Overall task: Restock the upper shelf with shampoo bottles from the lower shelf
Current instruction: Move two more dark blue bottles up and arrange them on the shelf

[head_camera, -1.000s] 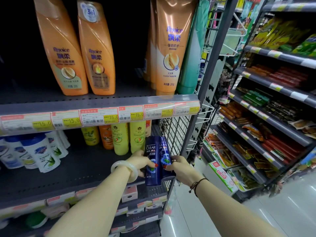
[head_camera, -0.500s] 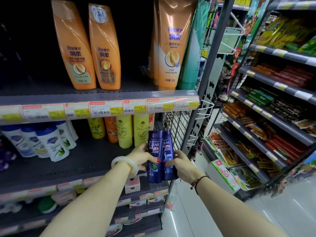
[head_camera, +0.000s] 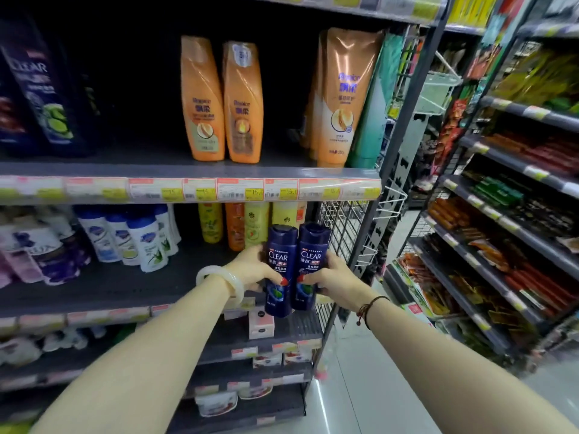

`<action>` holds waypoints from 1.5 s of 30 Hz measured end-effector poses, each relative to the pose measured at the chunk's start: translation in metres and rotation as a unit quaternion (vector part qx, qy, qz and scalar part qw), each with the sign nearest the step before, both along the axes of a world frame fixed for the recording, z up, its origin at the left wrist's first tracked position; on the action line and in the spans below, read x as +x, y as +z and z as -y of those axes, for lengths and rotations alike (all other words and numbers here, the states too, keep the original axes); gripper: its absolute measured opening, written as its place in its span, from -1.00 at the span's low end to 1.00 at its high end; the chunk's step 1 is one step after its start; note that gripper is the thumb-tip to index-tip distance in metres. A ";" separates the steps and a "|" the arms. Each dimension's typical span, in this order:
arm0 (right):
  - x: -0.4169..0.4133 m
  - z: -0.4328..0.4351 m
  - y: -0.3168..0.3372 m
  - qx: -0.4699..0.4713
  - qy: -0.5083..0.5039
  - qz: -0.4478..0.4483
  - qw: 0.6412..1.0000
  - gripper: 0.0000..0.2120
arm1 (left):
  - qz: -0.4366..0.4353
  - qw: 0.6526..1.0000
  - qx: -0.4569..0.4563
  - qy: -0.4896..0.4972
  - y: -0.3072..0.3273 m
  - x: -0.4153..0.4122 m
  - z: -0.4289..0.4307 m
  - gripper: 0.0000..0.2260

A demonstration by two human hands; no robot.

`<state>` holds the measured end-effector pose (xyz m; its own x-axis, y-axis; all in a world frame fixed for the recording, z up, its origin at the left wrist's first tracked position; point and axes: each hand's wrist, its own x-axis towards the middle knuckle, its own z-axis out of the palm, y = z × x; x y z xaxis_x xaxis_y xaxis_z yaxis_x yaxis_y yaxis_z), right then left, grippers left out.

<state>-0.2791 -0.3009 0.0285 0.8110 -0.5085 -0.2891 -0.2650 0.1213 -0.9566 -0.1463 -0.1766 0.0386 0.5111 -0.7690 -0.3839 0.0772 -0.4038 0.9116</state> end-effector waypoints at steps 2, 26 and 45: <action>0.008 -0.007 0.011 -0.013 0.009 0.002 1.000 -0.51 | 0.017 1.000 -0.007 0.001 0.010 0.006 -0.012 -0.49; 0.086 -0.147 0.091 -0.149 0.109 0.027 0.983 -0.61 | 0.234 0.969 -0.051 -0.067 0.081 0.097 -0.163 -0.55; 0.159 -0.195 0.220 -0.170 0.099 0.167 0.966 -0.58 | 0.297 0.939 -0.172 -0.022 0.222 0.156 -0.232 -0.54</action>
<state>-0.1201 -0.1062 0.2488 0.9212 -0.3539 0.1614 0.0788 -0.2366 -0.9684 0.0099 0.0549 0.2608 0.5212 -0.8205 0.2348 -0.4963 -0.0676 0.8655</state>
